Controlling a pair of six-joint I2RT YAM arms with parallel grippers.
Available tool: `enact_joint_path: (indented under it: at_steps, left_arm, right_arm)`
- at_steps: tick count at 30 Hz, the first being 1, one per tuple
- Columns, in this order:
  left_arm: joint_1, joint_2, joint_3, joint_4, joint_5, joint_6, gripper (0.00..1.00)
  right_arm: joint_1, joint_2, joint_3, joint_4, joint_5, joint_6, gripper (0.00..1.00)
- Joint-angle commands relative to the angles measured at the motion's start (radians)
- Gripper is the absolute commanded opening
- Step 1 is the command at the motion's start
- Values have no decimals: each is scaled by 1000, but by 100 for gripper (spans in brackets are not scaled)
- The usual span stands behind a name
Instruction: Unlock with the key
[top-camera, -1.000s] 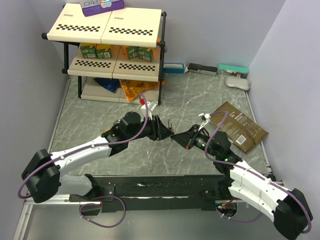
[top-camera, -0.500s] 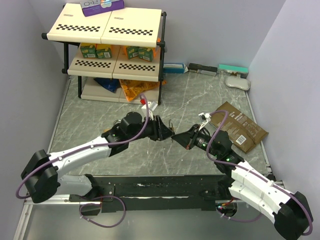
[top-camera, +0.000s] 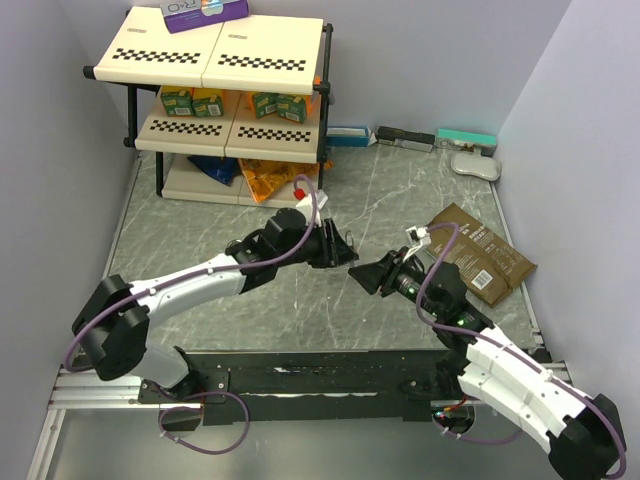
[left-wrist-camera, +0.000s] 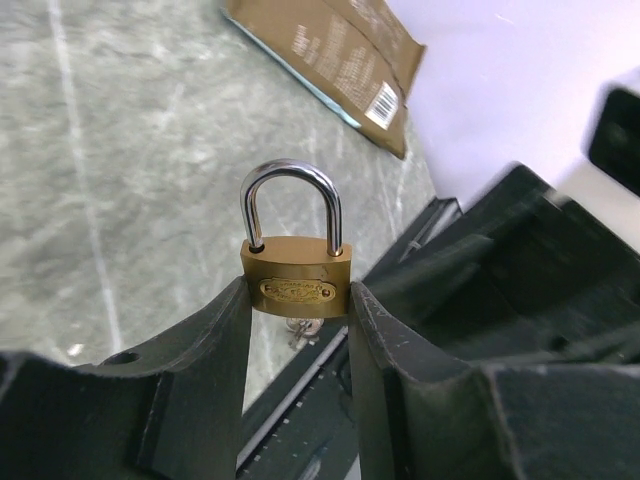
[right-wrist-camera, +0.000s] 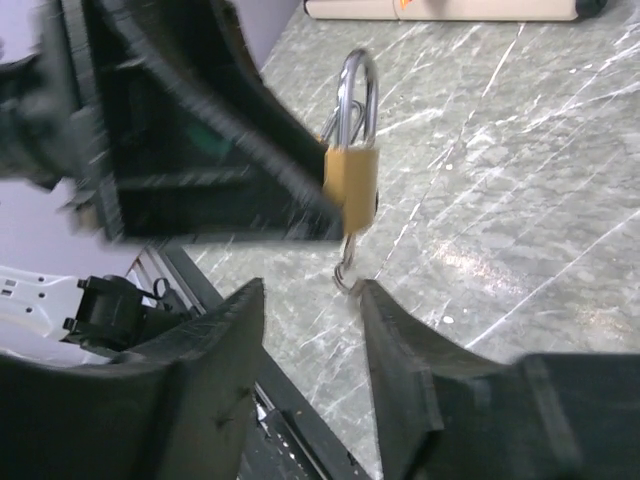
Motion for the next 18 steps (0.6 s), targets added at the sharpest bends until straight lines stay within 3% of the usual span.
enact_joint_path:
  at_steps: [1, 6, 13, 18]
  left_arm:
    - [56, -2, 42, 32, 97, 34, 1]
    - [107, -49, -21, 58, 273, 153, 1]
    - [113, -221, -59, -153, 515, 417, 1]
    - [113, -347, -79, -256, 755, 516, 1]
  right_arm:
    - [-6, -91, -7, -58, 23, -16, 54]
    - [-9, -148, 63, -138, 2, -74, 63]
    - [-15, -82, 262, -170, -222, -171, 65]
    - [-17, -16, 367, -202, -426, -260, 66]
